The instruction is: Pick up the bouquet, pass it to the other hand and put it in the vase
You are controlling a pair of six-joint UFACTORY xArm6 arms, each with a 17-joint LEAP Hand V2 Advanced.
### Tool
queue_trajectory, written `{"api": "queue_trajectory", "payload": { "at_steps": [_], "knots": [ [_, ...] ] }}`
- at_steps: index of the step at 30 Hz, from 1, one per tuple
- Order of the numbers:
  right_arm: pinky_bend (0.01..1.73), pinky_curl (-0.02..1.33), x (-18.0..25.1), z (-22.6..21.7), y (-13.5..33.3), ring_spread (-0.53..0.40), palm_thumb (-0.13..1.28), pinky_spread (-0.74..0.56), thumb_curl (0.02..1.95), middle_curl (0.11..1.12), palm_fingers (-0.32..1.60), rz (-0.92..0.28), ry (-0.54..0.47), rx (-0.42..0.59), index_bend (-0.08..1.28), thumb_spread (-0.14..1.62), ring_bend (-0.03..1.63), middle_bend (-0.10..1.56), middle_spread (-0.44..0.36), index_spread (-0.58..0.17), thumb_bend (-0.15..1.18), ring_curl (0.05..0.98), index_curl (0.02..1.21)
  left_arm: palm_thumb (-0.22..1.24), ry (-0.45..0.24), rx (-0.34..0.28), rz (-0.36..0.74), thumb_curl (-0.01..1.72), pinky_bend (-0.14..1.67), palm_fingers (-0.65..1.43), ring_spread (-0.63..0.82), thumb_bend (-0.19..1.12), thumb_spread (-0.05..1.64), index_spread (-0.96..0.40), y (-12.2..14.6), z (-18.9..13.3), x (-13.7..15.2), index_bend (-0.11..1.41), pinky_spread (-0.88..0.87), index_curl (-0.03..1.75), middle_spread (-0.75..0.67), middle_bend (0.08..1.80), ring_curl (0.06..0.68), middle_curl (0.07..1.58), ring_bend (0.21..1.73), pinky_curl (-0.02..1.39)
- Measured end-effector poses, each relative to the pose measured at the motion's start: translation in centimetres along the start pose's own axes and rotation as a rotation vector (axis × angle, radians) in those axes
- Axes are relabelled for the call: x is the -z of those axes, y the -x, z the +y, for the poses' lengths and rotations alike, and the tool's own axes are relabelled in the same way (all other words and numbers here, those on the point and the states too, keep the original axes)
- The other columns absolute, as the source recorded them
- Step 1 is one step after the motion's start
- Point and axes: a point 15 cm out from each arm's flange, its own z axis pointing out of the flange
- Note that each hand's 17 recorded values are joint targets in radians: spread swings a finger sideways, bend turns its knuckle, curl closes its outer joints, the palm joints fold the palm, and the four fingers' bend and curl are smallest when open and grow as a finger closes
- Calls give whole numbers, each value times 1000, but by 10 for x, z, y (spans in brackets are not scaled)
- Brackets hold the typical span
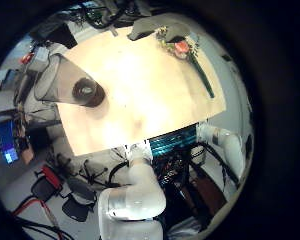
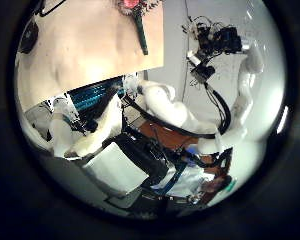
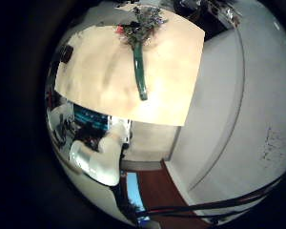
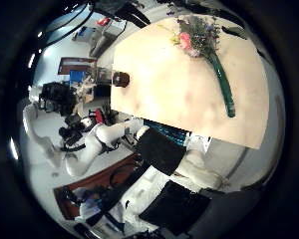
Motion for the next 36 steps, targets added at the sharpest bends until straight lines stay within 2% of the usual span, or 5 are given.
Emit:
{"api": "queue_trajectory", "payload": {
  "at_steps": [11, 15, 21, 26, 36],
  "knots": [
    [748, -11, -8, -37, -76, -175, 272, 88, 323, 392, 627, -60, -147, -295, 217, 1100, 921, 498, -104, -302, -16, 132, 389, 450, -118, -227, -35, 355, 274, 242, 532, -29, 1105, 14, -2, -41, 23, 197, 627, 423, 324, 182, 182, 298, 427, 136],
    [762, -10, -71, -42, -85, -152, 320, 95, 339, 405, 630, -179, -123, -426, 202, 1101, 937, 513, -77, -268, -13, 142, 400, 427, -144, -246, -29, 352, 273, 246, 532, -27, 1106, 8, 15, -52, 34, 194, 625, 424, 318, 184, 182, 299, 424, 136],
    [787, -8, -116, -39, -116, -125, 369, 102, 360, 418, 604, -123, -92, -609, 179, 1099, 967, 519, -47, -234, -20, 156, 412, 404, -73, -281, 21, 351, 274, 246, 532, -26, 1102, -6, 27, -58, 30, 193, 623, 423, 313, 181, 182, 299, 422, 141],
    [811, -7, -155, -39, -119, -110, 370, 124, 364, 416, 515, -73, 25, -617, 185, 1096, 982, 486, -11, -214, -24, 169, 414, 397, 24, -315, 84, 347, 268, 229, 529, -23, 1106, -9, 22, -65, 17, 193, 627, 423, 317, 179, 184, 298, 425, 140],
    [815, -8, -195, -52, -138, -102, 381, 146, 371, 425, 487, -32, 92, -648, 183, 1094, 1018, 494, 10, -191, -20, 186, 414, 384, 45, -334, 97, 343, 262, 219, 537, -22, 1114, -10, 17, -69, 7, 194, 632, 422, 322, 181, 185, 294, 429, 141]
  ]
}}
